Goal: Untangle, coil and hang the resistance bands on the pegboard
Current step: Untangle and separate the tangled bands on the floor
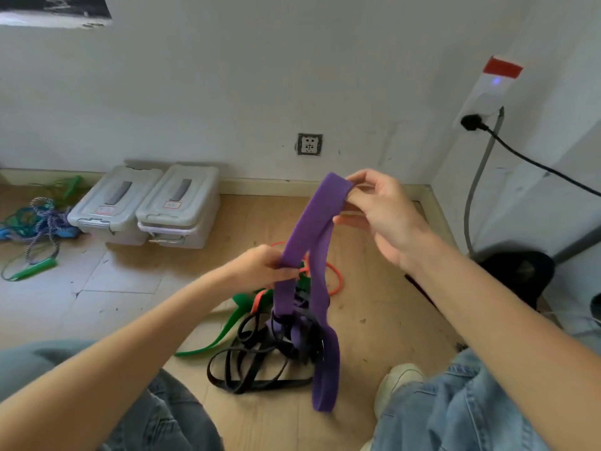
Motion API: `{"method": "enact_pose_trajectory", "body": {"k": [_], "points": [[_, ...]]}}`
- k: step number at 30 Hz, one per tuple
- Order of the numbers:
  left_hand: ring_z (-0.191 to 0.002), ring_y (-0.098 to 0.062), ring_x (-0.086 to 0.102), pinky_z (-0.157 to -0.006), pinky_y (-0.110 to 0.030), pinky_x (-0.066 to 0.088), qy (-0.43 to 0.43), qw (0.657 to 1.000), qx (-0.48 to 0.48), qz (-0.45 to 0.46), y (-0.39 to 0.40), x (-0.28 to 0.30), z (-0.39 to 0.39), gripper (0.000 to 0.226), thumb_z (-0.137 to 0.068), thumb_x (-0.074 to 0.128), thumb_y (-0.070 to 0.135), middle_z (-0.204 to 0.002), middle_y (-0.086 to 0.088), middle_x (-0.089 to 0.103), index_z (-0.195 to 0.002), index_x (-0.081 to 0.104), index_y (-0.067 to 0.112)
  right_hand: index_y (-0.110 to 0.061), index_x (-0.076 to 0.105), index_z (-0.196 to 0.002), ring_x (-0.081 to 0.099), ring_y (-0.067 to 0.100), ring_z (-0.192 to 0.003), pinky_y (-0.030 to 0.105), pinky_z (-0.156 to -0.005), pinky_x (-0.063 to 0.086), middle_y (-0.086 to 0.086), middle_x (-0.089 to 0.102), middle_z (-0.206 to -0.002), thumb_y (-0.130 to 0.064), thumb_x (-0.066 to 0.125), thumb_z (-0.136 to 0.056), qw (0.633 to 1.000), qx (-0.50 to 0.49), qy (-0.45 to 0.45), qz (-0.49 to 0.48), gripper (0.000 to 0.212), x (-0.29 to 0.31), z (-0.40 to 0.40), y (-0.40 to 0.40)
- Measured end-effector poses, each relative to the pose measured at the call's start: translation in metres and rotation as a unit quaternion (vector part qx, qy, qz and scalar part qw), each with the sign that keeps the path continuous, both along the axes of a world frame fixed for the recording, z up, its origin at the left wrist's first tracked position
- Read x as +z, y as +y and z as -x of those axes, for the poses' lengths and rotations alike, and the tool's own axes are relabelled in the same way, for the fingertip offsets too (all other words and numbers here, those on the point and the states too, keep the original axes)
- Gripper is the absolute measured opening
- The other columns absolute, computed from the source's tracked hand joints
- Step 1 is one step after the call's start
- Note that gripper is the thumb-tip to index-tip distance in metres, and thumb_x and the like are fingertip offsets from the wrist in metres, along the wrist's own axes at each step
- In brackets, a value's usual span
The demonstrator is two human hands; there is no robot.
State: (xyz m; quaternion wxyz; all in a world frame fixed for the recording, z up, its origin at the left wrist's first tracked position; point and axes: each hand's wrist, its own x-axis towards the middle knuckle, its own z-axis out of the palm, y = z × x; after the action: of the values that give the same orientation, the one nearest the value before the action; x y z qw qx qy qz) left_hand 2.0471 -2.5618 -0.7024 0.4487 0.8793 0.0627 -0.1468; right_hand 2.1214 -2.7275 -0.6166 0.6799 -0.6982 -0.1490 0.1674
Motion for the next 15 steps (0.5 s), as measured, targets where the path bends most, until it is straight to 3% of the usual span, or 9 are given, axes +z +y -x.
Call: {"method": "enact_pose_trajectory", "body": {"k": [2,4,6,8,9,11,13,15], "points": [[-0.056,-0.01,0.064,-0.065,-0.031,0.057,-0.012,0.994,0.078,0.074,-0.001,0.014,-0.002,0.011,-0.09,0.059,0.01,-0.067,-0.005,0.066,-0.08,0.063,0.005,-0.014,0.055,-0.094,0.06,0.015,-0.079,0.023,-0.067,0.053,0.002,0.056,-0.093,0.004,0.056,-0.087,0.992,-0.029,-0.07,0.105,0.019,-0.005,-0.012,-0.008],[-0.057,-0.013,0.066,-0.064,-0.032,0.057,-0.065,0.977,0.128,0.156,-0.007,0.038,-0.004,0.009,-0.087,0.06,0.007,-0.067,-0.006,0.068,-0.08,0.064,0.003,-0.012,0.048,-0.12,0.058,0.019,-0.095,0.022,-0.075,0.048,0.002,0.048,-0.117,-0.001,0.063,-0.084,0.962,-0.008,-0.118,0.245,0.041,-0.006,-0.018,-0.016],[-0.058,-0.018,0.067,-0.063,-0.032,0.058,-0.109,0.947,0.159,0.258,-0.013,0.064,-0.004,0.01,-0.086,0.061,0.011,-0.07,-0.012,0.069,-0.081,0.065,0.004,-0.017,0.045,-0.127,0.058,0.018,-0.104,0.024,-0.085,0.048,0.001,0.047,-0.129,-0.008,0.069,-0.079,0.921,0.141,-0.139,0.336,0.055,-0.01,-0.012,-0.023],[-0.051,-0.015,0.064,-0.056,-0.027,0.059,-0.125,0.899,0.185,0.378,-0.014,0.089,-0.005,0.017,-0.089,0.056,0.017,-0.06,-0.008,0.066,-0.077,0.062,0.006,-0.028,0.051,-0.121,0.057,0.005,-0.109,0.016,-0.089,0.045,-0.01,0.056,-0.123,-0.016,0.075,-0.076,0.868,0.345,-0.116,0.337,0.053,-0.014,0.007,-0.022],[-0.045,-0.01,0.061,-0.048,-0.022,0.055,-0.121,0.874,0.19,0.431,-0.013,0.097,-0.006,0.023,-0.092,0.052,0.018,-0.051,-0.003,0.062,-0.073,0.059,0.007,-0.029,0.052,-0.121,0.056,0.002,-0.111,0.015,-0.092,0.043,-0.013,0.059,-0.121,-0.02,0.076,-0.076,0.869,0.373,-0.107,0.306,0.052,-0.019,0.015,-0.019],[-0.044,-0.009,0.062,-0.045,-0.018,0.051,-0.095,0.842,0.175,0.501,-0.016,0.105,-0.005,0.032,-0.093,0.049,0.019,-0.048,0.001,0.061,-0.065,0.06,0.008,-0.019,0.061,-0.112,0.06,0.01,-0.101,0.024,-0.086,0.047,-0.002,0.067,-0.109,-0.019,0.074,-0.079,0.931,0.25,-0.128,0.234,0.036,-0.026,0.023,-0.007],[-0.067,-0.013,0.071,-0.059,-0.02,0.055,-0.086,0.851,0.133,0.5,-0.019,0.102,-0.001,0.019,-0.084,0.055,0.02,-0.07,-0.005,0.072,-0.077,0.066,0.006,0.001,0.067,-0.097,0.062,0.022,-0.083,0.036,-0.071,0.052,0.019,0.069,-0.093,-0.012,0.069,-0.082,0.975,0.109,-0.093,0.171,0.02,-0.025,0.025,0.006],[-0.083,-0.012,0.07,-0.07,-0.02,0.056,-0.092,0.879,0.11,0.455,-0.016,0.094,0.004,0.02,-0.077,0.059,0.02,-0.087,-0.004,0.073,-0.093,0.064,0.009,0.01,0.064,-0.101,0.062,0.027,-0.076,0.034,-0.063,0.054,0.027,0.065,-0.089,-0.005,0.063,-0.085,0.985,0.092,-0.032,0.142,0.022,-0.025,0.025,0.013]]}}
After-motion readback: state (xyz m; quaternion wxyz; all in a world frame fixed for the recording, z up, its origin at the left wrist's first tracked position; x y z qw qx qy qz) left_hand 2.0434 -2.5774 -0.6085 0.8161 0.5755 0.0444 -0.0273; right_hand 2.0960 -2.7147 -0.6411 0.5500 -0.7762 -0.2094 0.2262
